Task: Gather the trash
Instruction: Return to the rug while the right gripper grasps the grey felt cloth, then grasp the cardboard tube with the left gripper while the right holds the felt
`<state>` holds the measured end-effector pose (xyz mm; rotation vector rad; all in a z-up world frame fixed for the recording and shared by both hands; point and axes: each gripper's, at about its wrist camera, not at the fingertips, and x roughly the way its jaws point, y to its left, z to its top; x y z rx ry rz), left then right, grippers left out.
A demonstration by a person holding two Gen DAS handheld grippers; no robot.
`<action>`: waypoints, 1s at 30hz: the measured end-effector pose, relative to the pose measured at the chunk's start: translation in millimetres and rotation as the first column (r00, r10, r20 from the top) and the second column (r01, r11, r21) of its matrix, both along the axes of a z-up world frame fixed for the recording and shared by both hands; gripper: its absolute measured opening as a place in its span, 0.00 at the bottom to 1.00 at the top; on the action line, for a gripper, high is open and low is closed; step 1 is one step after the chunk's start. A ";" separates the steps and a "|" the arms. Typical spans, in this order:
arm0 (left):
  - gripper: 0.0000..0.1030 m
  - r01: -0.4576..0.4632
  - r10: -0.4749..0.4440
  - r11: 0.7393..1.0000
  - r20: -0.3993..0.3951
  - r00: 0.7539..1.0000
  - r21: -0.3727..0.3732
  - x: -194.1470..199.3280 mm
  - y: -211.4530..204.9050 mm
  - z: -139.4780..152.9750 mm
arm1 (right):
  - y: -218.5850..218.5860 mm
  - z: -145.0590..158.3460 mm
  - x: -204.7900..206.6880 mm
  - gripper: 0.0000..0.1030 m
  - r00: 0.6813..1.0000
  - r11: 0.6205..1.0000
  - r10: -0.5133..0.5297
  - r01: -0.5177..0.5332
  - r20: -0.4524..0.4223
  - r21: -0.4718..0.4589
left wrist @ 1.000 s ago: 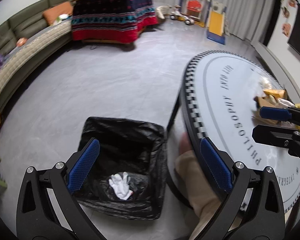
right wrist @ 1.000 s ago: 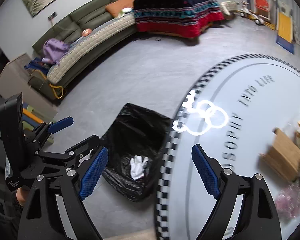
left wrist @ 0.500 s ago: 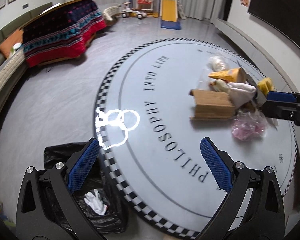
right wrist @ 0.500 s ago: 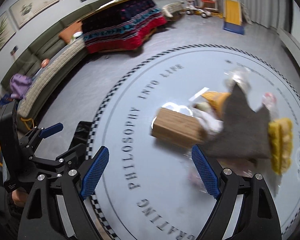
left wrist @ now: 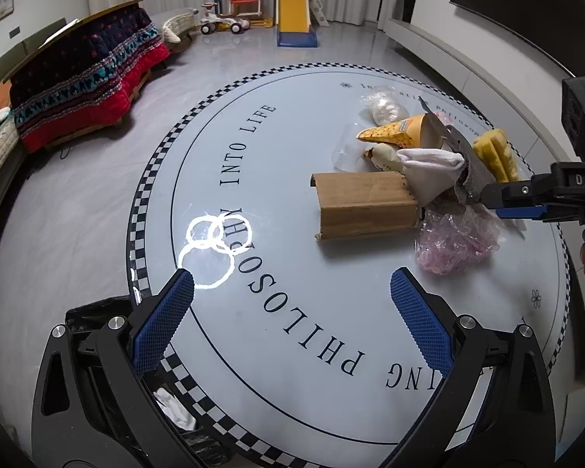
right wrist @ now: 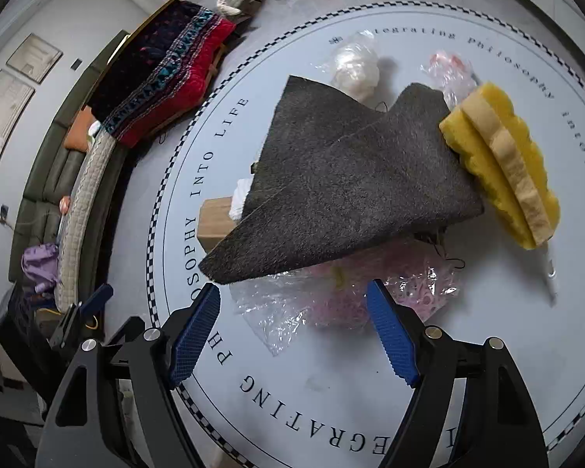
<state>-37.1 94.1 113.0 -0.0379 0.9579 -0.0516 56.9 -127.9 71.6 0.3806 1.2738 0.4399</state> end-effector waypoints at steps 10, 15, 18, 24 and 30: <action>0.95 0.009 -0.009 1.000 0.014 1.000 -0.020 6.3 5.4 -2.5 | -4.2 -2.5 28.0 0.68 0.994 0.991 -0.110 0.111 -0.016 0.081; 0.95 0.058 -0.058 0.998 0.023 0.998 -0.003 12.8 -7.0 -4.4 | -11.8 5.6 36.4 0.34 0.990 0.984 -0.142 0.140 0.007 0.108; 0.95 0.077 -0.076 0.997 0.021 0.997 -0.004 18.8 -13.2 -5.4 | -11.4 12.5 40.7 0.08 0.989 0.987 -0.140 0.137 0.037 0.080; 0.95 0.111 -0.111 0.994 0.032 0.993 0.001 26.2 -18.6 -5.1 | -6.2 48.4 33.5 0.06 0.985 0.995 -0.093 0.090 0.146 0.031; 0.95 0.146 -0.146 0.989 -0.004 0.989 0.034 64.9 -27.5 -11.2 | 1.5 101.1 33.6 0.06 0.968 0.999 -0.023 0.030 0.248 -0.025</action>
